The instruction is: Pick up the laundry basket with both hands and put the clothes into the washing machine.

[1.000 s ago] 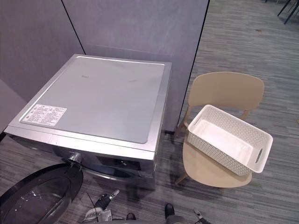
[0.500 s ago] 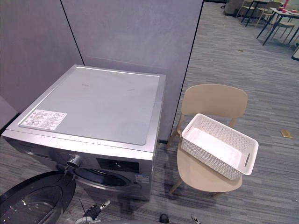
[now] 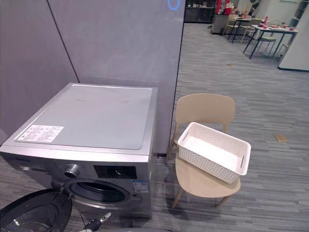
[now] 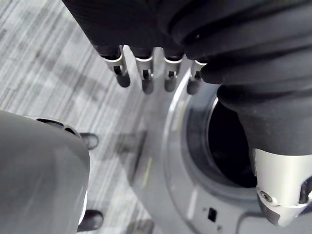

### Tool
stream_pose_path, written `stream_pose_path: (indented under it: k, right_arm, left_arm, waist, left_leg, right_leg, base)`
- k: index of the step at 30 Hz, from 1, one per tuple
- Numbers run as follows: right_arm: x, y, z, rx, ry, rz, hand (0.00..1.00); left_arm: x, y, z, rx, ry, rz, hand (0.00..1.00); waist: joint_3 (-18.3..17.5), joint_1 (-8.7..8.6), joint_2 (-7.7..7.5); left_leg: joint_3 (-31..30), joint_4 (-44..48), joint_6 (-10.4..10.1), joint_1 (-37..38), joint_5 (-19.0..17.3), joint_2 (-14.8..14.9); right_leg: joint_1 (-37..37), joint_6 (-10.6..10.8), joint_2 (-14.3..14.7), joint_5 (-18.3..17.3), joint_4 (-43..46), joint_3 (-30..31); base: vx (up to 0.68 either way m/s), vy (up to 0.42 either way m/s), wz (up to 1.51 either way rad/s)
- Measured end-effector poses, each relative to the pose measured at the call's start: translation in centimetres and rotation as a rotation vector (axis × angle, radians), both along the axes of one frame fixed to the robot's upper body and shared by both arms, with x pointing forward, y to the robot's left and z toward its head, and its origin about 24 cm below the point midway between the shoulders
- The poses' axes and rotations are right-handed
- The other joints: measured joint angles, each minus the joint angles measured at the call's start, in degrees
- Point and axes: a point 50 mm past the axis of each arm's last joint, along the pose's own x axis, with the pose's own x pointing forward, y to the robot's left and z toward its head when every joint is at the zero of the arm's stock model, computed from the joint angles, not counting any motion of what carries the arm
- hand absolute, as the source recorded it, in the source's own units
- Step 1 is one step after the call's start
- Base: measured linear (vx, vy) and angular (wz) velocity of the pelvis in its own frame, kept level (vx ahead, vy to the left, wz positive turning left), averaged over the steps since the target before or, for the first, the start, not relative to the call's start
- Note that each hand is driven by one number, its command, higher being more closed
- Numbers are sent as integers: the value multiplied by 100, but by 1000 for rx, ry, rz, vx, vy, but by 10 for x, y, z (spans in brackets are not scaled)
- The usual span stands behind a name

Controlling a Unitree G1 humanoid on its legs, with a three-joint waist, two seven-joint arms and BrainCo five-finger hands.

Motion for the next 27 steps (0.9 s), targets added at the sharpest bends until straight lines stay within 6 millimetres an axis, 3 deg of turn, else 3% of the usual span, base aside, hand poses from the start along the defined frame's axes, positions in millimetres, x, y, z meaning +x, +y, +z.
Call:
stream_pose_path:
  k: [4, 5, 6, 7, 8, 10, 12, 13, 14, 15, 16, 17, 18, 19, 21, 23, 24, 26, 27]
  right_arm:
    - [6, -1, 0, 1, -21, 25, 0]
    - [13, -3, 0, -3, -34, 37, 0]
    - [16, -3, 0, -5, -40, 39, 0]
    - [22, -4, 0, -6, -56, 36, 0]
    - [29, -5, 0, -12, -72, 42, 0]
    - [40, -12, 2, -33, -95, 58, 0]
    - [63, -28, 8, -88, -148, 94, 0]
    - [67, -31, 9, -97, -157, 98, 0]
    - [69, -37, 11, -111, -158, 100, 0]
    - [68, -44, 12, -124, -147, 101, 0]
    - [67, -48, 13, -133, -145, 102, 0]
    - [68, -52, 15, -145, -145, 102, 0]
    - [70, -44, 12, -124, -149, 102, 0]
    - [67, -28, 7, -70, -133, 115, 0]
    - [68, -4, 1, 6, -129, 108, 0]
    - [76, 7, 0, 31, -147, 131, 0]
    - [77, 4, 1, 20, -151, 142, 0]
    - [94, -3, 5, -20, -179, 215, 0]
    - [97, -4, 6, -28, -182, 239, 0]
  left_arm:
    - [6, -4, 1, -10, -16, -3, 0]
    - [11, -6, 1, -23, -38, 21, 0]
    - [13, -6, 2, -25, -53, 36, 0]
    - [16, -3, 4, -26, -78, 71, 0]
    - [20, 0, 6, -28, -108, 113, 0]
    - [20, 1, 6, -30, -126, 146, 0]
    - [18, 2, 6, -30, -129, 166, 0]
    - [18, 2, 6, -31, -129, 180, 0]
    - [17, 1, 5, -35, -123, 199, 0]
    - [15, -3, 4, -39, -110, 209, 0]
    - [13, -6, 3, -47, -101, 208, 0]
    - [11, -12, 1, -62, -84, 198, 0]
    - [16, -4, 3, -43, -95, 190, 0]
    - [20, 7, 6, -7, -103, 147, 0]
    - [26, 22, 11, 42, -114, 91, 0]
    - [31, 32, 14, 82, -120, 39, 0]
    - [33, 32, 15, 83, -124, 37, 0]
    - [33, 31, 15, 81, -124, 36, 0]
    - [32, 30, 14, 78, -120, 36, 0]
  waist:
    - [70, -9, 39]
    - [300, -1, 171]
    - [402, 6, 142]
    - [509, -1, 80]
    - [655, 7, -5]
    - [685, 42, -25]
    - [679, 20, 18]
    - [674, 10, 28]
    - [661, 0, 69]
    - [616, 2, 178]
    - [597, -21, 267]
    - [568, -52, 403]
    - [561, -59, 210]
    - [520, -49, 44]
    - [444, -46, -85]
    - [449, -14, 0]
    - [452, -4, 41]
    - [446, 42, 236]
    - [493, 32, 324]
  left_leg:
    - [-411, 274, -17, -672, 12, -5]
    - [-653, 581, -85, -895, -6, 15]
    - [-745, 702, -173, -1009, -50, 10]
    - [-725, 990, -395, -1196, -132, 27]
    - [-366, 1550, -358, -1350, -196, 152]
    - [-183, 2148, -164, -1454, -313, 416]
    - [-426, 2421, -152, -1534, -316, 916]
    - [-504, 2378, -162, -1551, -307, 1021]
    - [-692, 2086, -254, -1538, -251, 1130]
    - [-797, 1533, -603, -1386, -20, 1134]
    - [-791, 1279, -687, -1310, 101, 1106]
    - [-709, 1041, -851, -1206, -4, 1030]
    - [-585, 1107, -726, -1221, 34, 793]
    - [-530, 1145, -566, -1294, -85, 553]
    - [-466, 1465, -382, -1609, -262, 408]
    - [-317, 1709, -183, -1813, -402, 385]
    - [-276, 1743, -132, -1835, -437, 394]
    - [15, 1801, 69, -1929, -558, 547]
    - [85, 1786, 94, -1927, -572, 581]
  right_leg:
    - [-551, -88, -25, -84, 411, -446]
    - [-760, -129, -37, -371, 932, -653]
    - [-917, -140, -95, -541, 1263, -772]
    - [-1215, -143, -345, -819, 1878, -999]
    - [-1270, -122, -584, -1059, 2243, -1099]
    - [-1247, -22, -838, -1223, 2459, -1210]
    - [-1275, 232, -1114, -1445, 2658, -1236]
    - [-1316, 314, -1176, -1480, 2713, -1231]
    - [-1387, 509, -1288, -1501, 2795, -1231]
    - [-1428, 719, -1395, -1450, 2765, -1206]
    - [-1422, 820, -1432, -1399, 2711, -1204]
    - [-1402, 1021, -1504, -1253, 2551, -1196]
    - [-1362, 1082, -1733, -1130, 2402, -1129]
    - [-1161, 1201, -1913, -725, 1815, -1150]
    - [-1026, 1147, -2023, 48, 1091, -1189]
    - [-1088, 841, -2010, 1014, 709, -1217]
    - [-1146, 751, -1992, 1227, 682, -1244]
    - [-1308, 270, -1789, 2048, 407, -1749]
    - [-1361, 352, -1732, 1832, 591, -1844]
  base:
    - [27, -48, 34]
    - [-26, -22, 86]
    - [-31, -5, 105]
    - [7, 14, 112]
    - [18, 32, 109]
    - [28, 81, 62]
    - [35, 210, 38]
    - [57, 287, 27]
    - [87, 364, 16]
    - [104, 416, 12]
    - [138, 520, 4]
    - [125, 446, 3]
    - [146, 510, 1]
    - [135, 433, 1]
    - [113, 428, -8]
    - [50, 419, -25]
    - [1, 327, -34]
    - [4, 281, -55]
    - [-9, 209, -47]
